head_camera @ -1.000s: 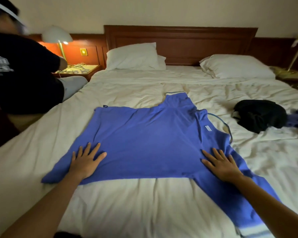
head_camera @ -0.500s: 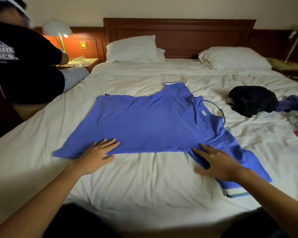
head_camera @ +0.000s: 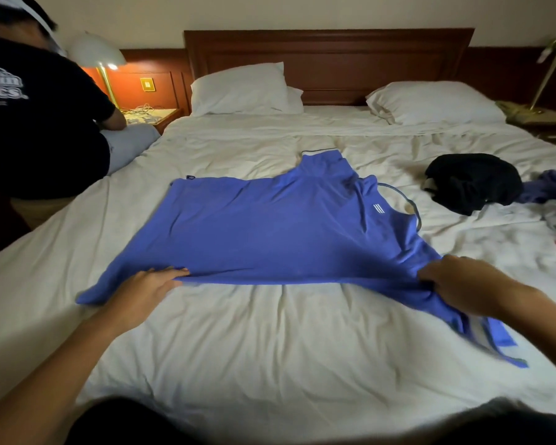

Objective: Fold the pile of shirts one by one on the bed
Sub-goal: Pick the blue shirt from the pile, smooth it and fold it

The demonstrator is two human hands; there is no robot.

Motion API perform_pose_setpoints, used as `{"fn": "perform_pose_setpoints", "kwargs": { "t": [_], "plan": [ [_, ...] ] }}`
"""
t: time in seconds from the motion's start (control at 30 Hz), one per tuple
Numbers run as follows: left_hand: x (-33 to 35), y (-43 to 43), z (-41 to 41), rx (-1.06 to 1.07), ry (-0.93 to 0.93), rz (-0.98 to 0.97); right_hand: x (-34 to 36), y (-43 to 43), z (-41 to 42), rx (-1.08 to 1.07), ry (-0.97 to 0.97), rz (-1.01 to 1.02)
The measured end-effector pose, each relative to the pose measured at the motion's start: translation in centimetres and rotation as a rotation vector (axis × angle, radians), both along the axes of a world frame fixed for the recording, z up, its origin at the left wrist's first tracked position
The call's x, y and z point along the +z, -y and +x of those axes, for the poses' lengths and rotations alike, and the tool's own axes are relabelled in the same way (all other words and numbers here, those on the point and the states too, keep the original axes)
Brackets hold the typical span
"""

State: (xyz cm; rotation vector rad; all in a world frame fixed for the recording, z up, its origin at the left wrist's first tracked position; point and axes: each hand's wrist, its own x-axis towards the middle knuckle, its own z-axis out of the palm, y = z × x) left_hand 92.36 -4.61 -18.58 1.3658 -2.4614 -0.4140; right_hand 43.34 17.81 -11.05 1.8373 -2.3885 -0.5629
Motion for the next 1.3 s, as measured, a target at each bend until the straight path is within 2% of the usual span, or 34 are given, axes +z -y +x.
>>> {"fn": "perform_pose_setpoints", "kwargs": {
  "t": [0.07,0.1,0.17,0.37,0.47,0.57,0.63,0.7,0.8,0.9,1.0,1.1,1.2,1.3],
  "plan": [
    [0.3,1.3,-0.3,0.077,-0.129,0.008,1.0,2.4,-1.5,-0.022,-0.01,-0.04],
    [0.6,2.3,-0.6,0.099,-0.152,-0.047,1.3,3.9,-2.3,-0.024,0.002,-0.056],
    [1.3,4.3,-1.2,0.104,-0.135,-0.125,1.7,7.3,-3.3,-0.005,0.039,-0.093],
    [3.0,11.1,-4.3,0.102,-0.095,-0.063,1.6,19.2,-4.3,0.097,-0.073,-0.334],
    [2.7,13.7,-5.3,0.046,-0.096,0.022,-1.0,22.5,-4.2,-0.026,0.116,-0.395],
    [1.5,14.7,-4.5,-0.073,-0.019,0.16,-7.0,22.4,-3.3,-0.069,0.266,-0.276],
    [1.0,15.3,-3.4,-0.107,0.053,0.155,-10.2,21.5,-3.6,-0.066,0.351,-0.245],
    [0.9,15.9,-2.4,-0.083,0.067,0.127,-11.3,21.3,-4.5,-0.059,0.397,-0.338],
    [0.9,16.4,-1.4,-0.028,0.054,0.086,-11.3,21.4,-5.6,-0.112,0.221,-0.512],
    [1.0,16.8,-1.3,0.071,0.077,0.034,-10.4,22.0,-7.1,-0.172,0.072,-0.453],
    [1.5,17.7,-1.7,0.173,0.079,0.014,-9.1,23.8,-7.5,-0.044,-0.03,-0.432],
    [1.7,18.3,-2.0,0.244,0.095,-0.016,-7.5,26.4,-7.4,0.029,0.036,-0.596],
    [1.7,19.1,-2.0,0.328,0.117,-0.056,-5.9,28.6,-7.5,0.007,0.113,-0.786],
    [1.3,19.5,-2.1,0.371,0.131,-0.046,-5.8,30.1,-7.5,-0.069,0.223,-0.751]
  ]
}}
